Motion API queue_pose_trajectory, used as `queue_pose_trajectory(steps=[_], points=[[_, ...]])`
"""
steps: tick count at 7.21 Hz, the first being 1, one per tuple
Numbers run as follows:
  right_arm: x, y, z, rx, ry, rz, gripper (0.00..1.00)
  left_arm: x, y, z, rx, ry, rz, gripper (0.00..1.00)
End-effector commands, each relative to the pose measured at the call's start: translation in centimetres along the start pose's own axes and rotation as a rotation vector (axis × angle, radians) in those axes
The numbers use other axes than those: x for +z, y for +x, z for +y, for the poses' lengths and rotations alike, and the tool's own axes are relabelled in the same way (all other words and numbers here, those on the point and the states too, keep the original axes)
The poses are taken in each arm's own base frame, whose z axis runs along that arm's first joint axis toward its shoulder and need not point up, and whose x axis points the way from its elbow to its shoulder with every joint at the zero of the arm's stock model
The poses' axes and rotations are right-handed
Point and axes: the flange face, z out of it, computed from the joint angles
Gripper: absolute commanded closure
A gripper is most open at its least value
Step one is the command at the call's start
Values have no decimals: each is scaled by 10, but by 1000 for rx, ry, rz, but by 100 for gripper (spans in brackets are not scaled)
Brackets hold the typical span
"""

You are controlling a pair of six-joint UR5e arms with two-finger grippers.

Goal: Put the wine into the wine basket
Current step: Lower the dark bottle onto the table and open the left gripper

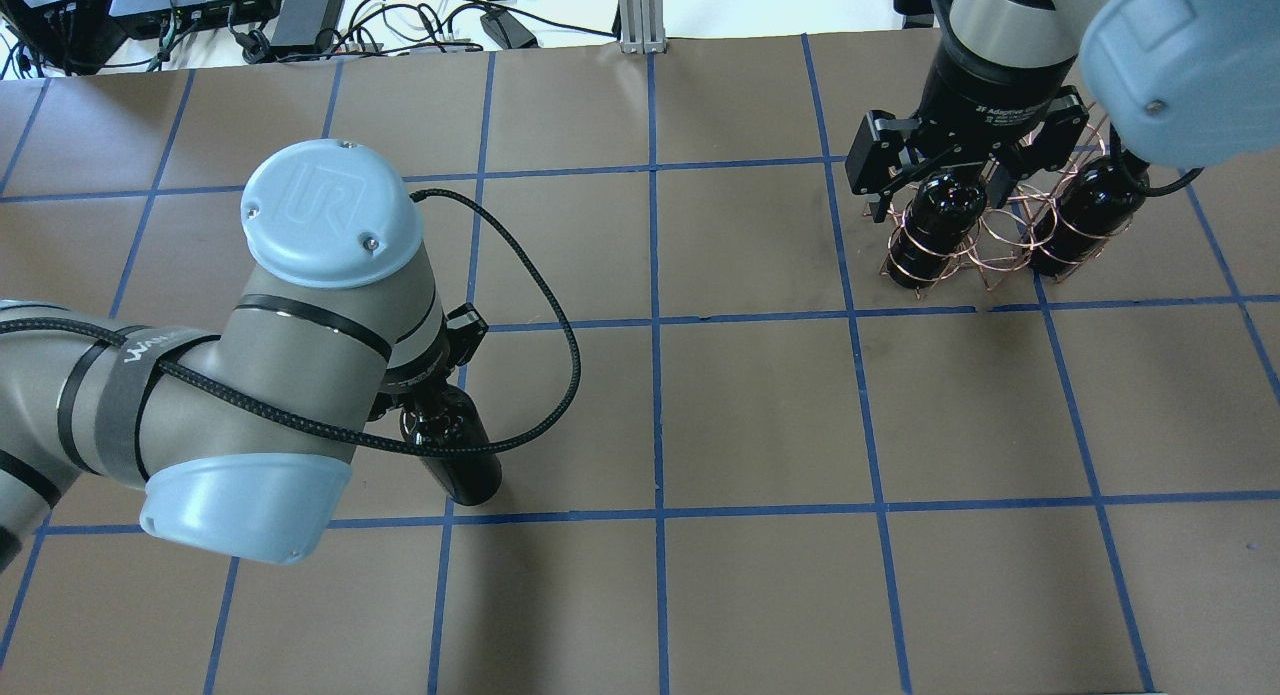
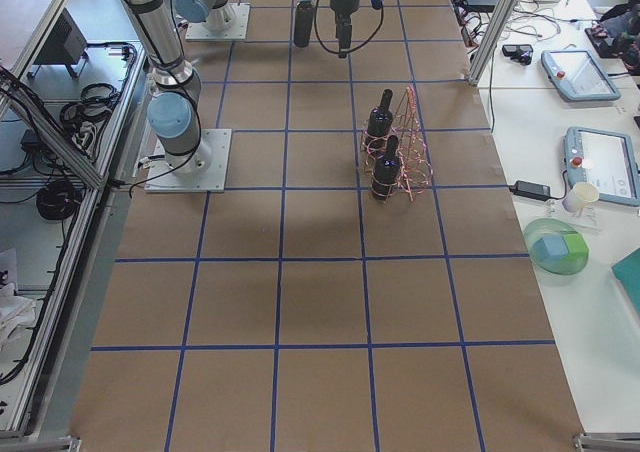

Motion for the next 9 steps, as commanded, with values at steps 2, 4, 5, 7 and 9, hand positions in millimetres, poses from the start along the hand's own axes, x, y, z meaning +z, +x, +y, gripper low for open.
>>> queue_pose_trajectory(steps=[2,4,5,7,9], points=[[1,0,0,0,-1,0,0,7,-1,0,0,-20,-16,100],[0,0,-1,0,0,0,0,5,3,-5,-6,-19,-4,100],[0,0,-1,0,0,0,0,5,2,-5,-5,-16,-5,100],[6,-1,-1,-1,-11,-3,0,5,0,-9,11,-12,-8,100],[6,0,-1,-1,-11,-1,0,8,-3,-16,-5,-20,-10,100]])
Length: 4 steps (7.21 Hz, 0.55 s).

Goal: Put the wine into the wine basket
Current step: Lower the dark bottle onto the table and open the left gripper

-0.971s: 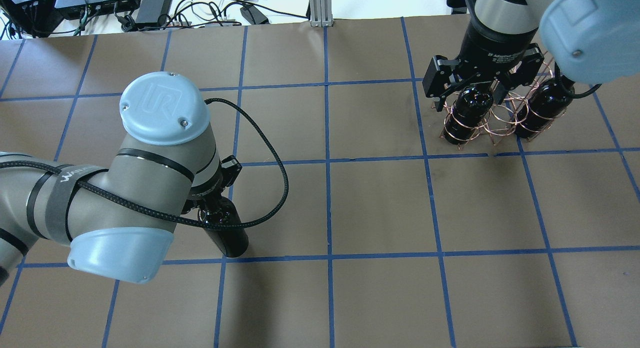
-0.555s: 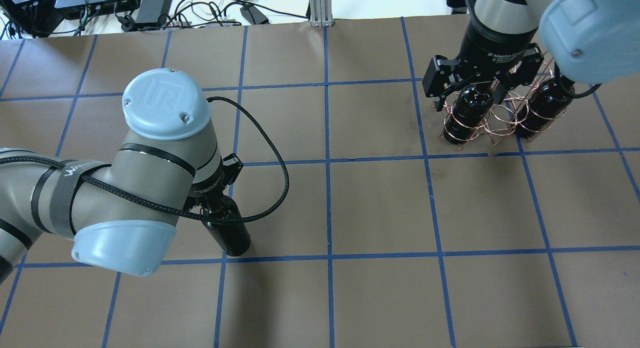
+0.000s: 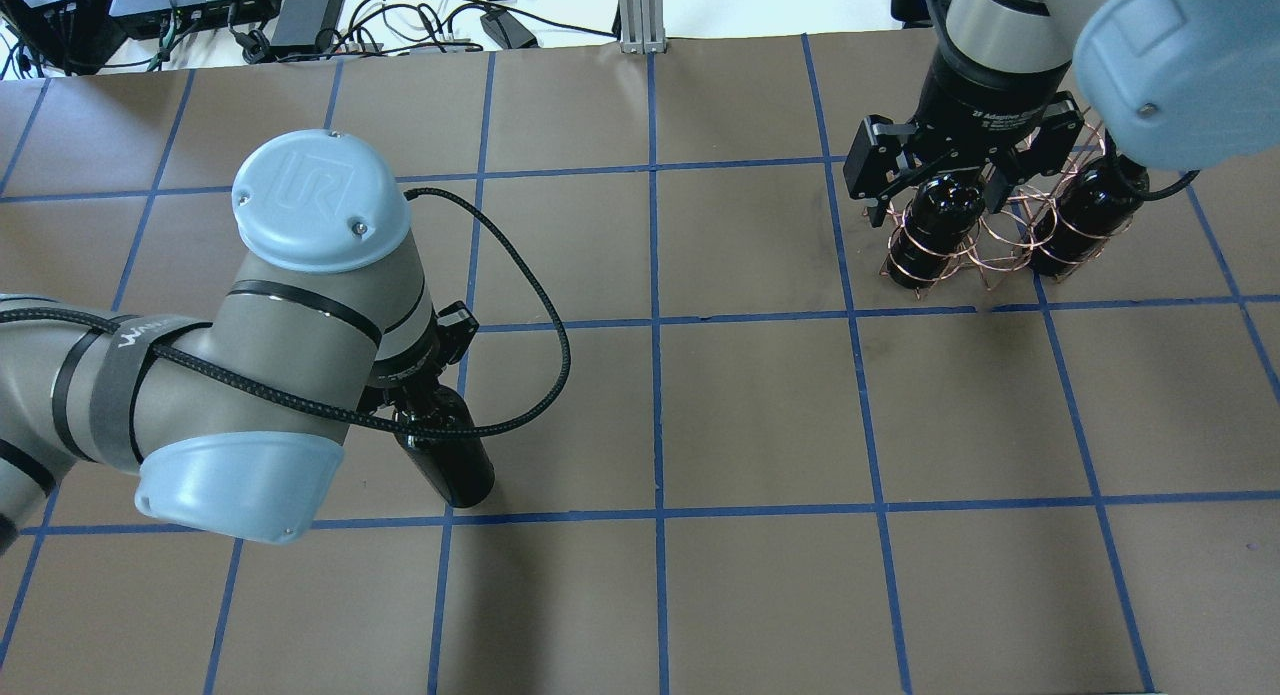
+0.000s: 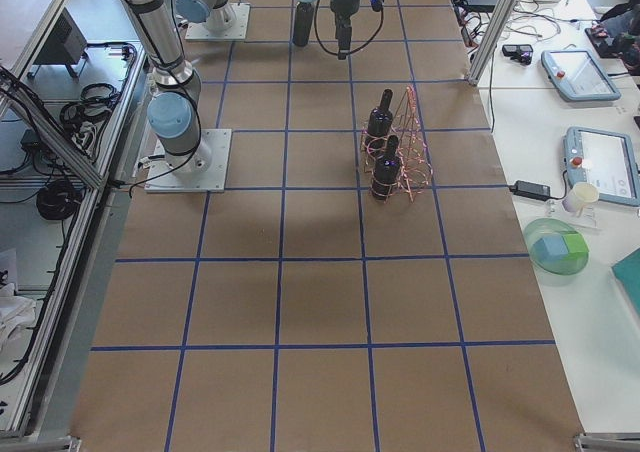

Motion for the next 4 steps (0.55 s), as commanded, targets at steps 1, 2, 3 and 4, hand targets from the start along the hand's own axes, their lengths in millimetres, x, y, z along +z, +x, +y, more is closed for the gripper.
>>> queue_pose_trajectory(steps=[1,2,3,4], points=[[1,0,0,0,-3,2,0,2,-2,-7,-12,1,4,100],[1,0,0,0,-3,1,0,1,-2,-10,-17,4,14,100],[1,0,0,0,-4,1,0,1,0,-11,-20,12,25,100],[1,0,0,0,-4,2,0,3,1,-12,-20,13,32,100]])
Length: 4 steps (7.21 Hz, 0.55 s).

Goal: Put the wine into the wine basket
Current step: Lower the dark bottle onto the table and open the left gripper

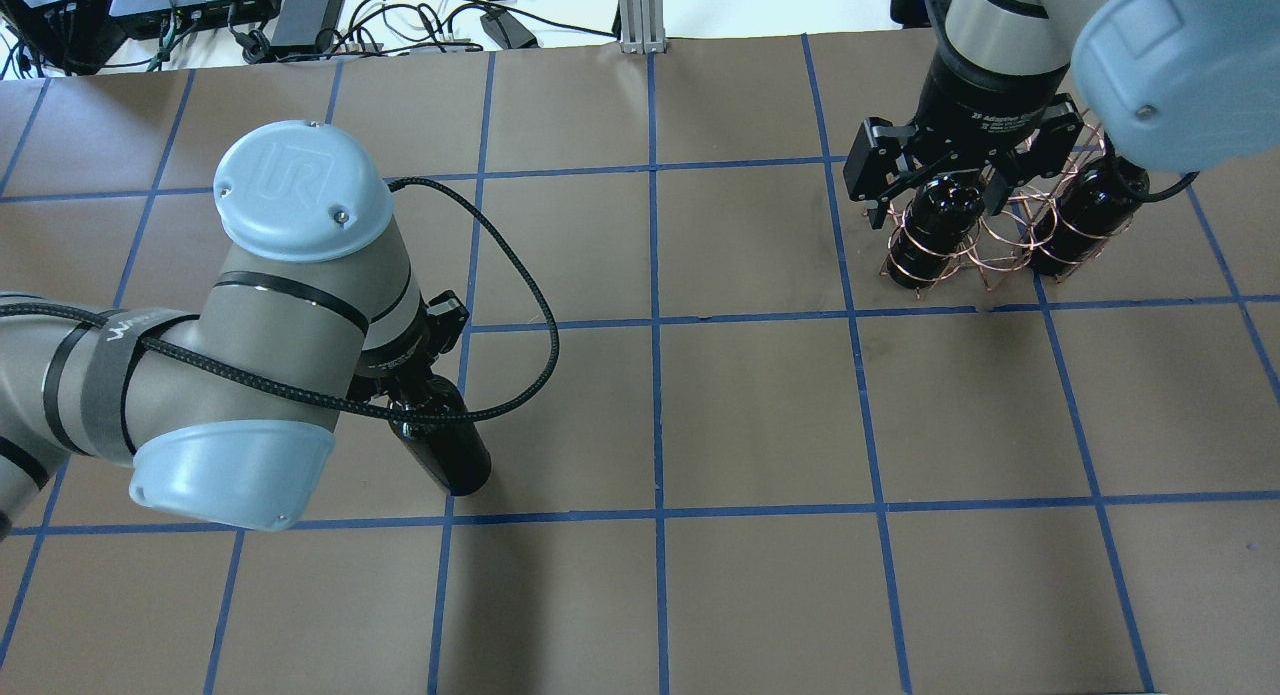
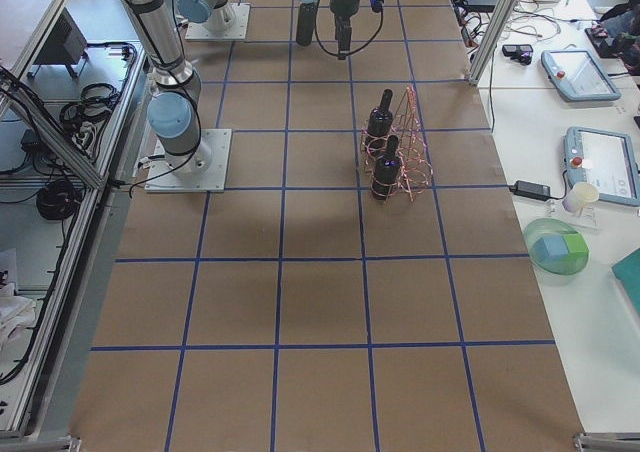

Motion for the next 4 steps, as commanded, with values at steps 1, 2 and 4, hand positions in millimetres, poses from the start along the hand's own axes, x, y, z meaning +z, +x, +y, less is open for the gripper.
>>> queue_pose_trajectory(steps=[1,2,4], points=[[0,0,0,0,1,1,0,1,2,-1,0,3,12,100],[0,0,0,0,1,1,0,3,2,1,0,-7,2,100],[0,0,0,0,1,0,0,5,0,4,3,-25,-7,100]])
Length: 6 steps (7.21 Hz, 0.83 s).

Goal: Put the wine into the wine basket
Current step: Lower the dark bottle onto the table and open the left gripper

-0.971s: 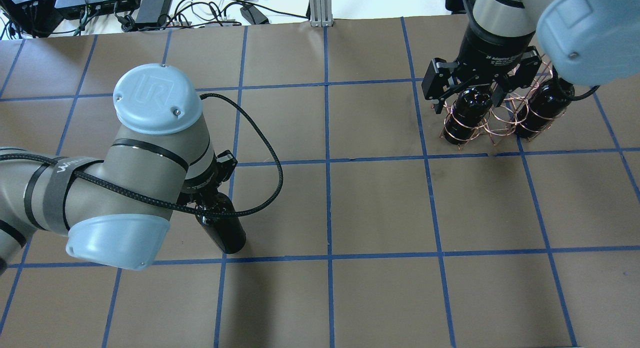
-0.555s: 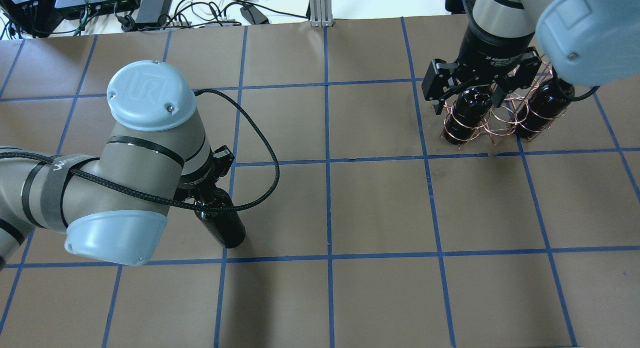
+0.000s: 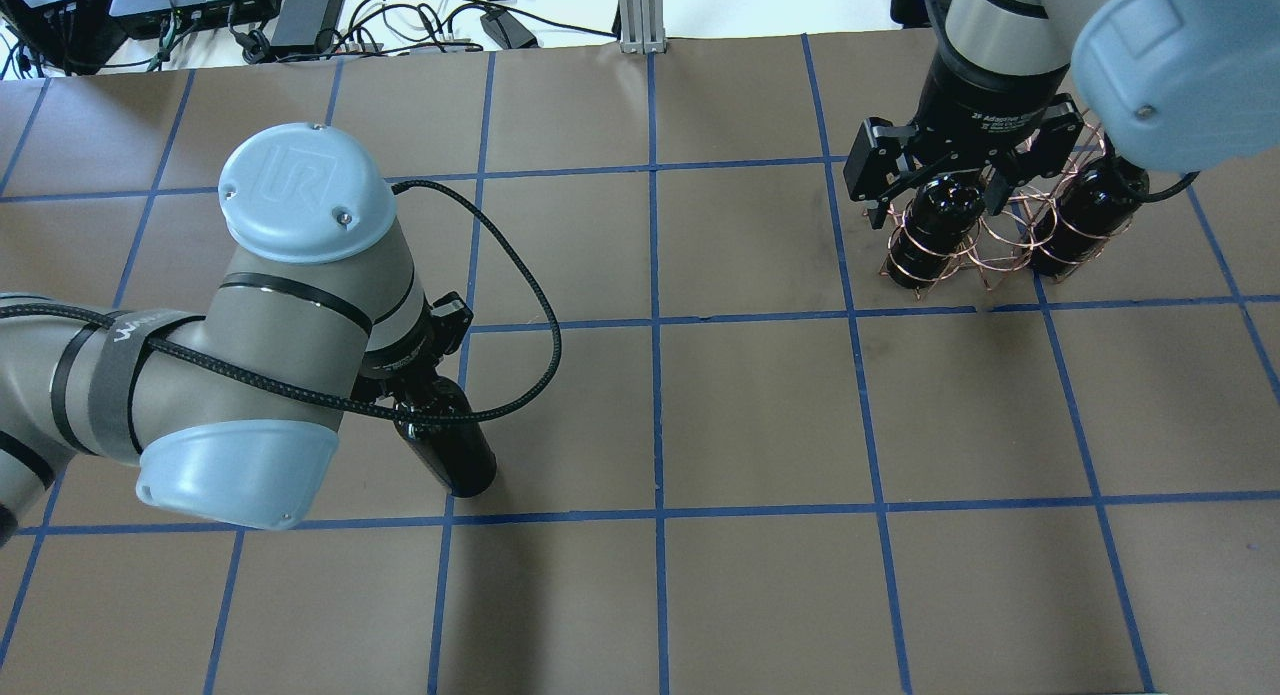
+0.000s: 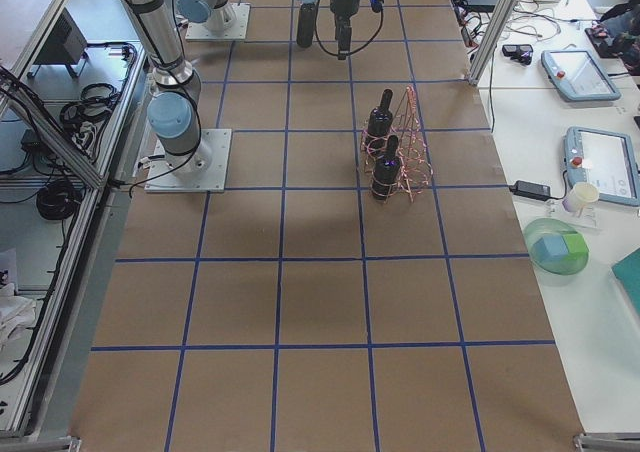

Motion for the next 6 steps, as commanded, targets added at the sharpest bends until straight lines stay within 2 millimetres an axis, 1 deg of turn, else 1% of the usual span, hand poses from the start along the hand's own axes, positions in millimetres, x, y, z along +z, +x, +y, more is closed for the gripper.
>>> queue_pose_trajectory(steps=[1,2,3,5,6], points=[[0,0,0,0,0,0,0,0,0,0,2,-6,-2,100],[0,0,0,0,0,-1,0,-1,0,-1,4,-6,-4,100],[0,0,0,0,0,-3,0,1,0,0,3,-9,-5,96],[0,0,0,0,2,-3,0,1,0,0,4,-9,-8,79],[0,0,0,0,2,-3,0,2,0,0,3,-11,-10,76]])
